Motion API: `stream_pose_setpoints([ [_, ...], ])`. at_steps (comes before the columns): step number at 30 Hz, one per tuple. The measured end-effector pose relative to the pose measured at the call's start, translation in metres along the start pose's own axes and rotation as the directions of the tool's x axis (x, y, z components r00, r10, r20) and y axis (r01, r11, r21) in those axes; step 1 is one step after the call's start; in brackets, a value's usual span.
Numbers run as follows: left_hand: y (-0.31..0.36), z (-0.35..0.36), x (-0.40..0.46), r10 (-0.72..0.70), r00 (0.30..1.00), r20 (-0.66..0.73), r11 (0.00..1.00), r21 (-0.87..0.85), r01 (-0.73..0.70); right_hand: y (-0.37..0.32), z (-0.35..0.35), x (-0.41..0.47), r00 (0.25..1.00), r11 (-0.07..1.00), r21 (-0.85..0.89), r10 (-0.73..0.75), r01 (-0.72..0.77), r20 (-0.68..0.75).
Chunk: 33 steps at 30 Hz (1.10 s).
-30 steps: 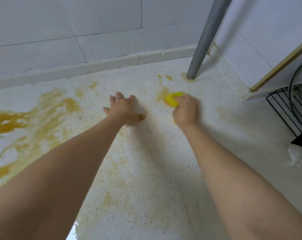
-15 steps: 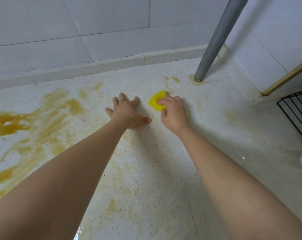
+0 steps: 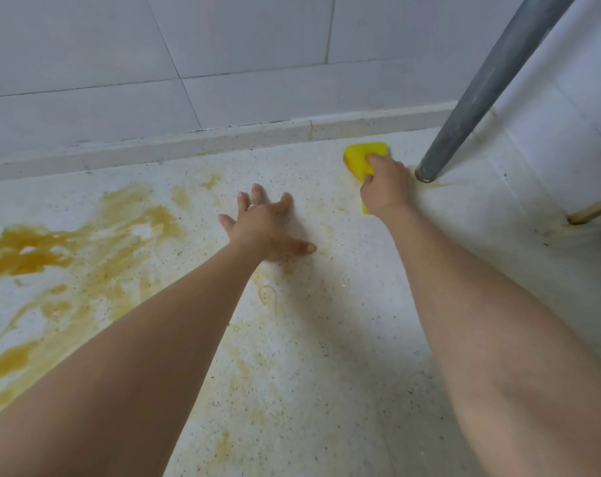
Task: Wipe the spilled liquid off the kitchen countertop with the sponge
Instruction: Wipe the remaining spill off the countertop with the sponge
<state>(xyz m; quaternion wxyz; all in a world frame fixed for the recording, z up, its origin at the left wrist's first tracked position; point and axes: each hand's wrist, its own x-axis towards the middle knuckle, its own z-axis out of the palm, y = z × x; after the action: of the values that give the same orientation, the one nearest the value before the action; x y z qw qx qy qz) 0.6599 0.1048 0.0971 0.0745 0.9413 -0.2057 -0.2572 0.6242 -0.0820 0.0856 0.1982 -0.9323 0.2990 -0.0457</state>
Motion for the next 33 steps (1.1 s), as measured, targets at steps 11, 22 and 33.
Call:
stream_pose_setpoints([
  [11,-0.001,0.0,0.0,-0.008,1.0,0.001,1.0,-0.016,0.008,0.009,0.0,-0.007,0.995,1.0,-0.009,0.026,-0.027,-0.092],
  [22,-0.001,0.001,-0.001,-0.014,1.0,-0.005,1.0,-0.007,0.014,0.007,-0.003,-0.035,0.996,0.996,0.075,0.06,-0.056,-0.061],
  [33,-0.001,0.003,0.0,-0.016,1.0,-0.026,1.0,0.009,0.016,-0.009,0.014,-0.081,0.993,0.988,0.102,-0.11,0.113,-0.033],
])
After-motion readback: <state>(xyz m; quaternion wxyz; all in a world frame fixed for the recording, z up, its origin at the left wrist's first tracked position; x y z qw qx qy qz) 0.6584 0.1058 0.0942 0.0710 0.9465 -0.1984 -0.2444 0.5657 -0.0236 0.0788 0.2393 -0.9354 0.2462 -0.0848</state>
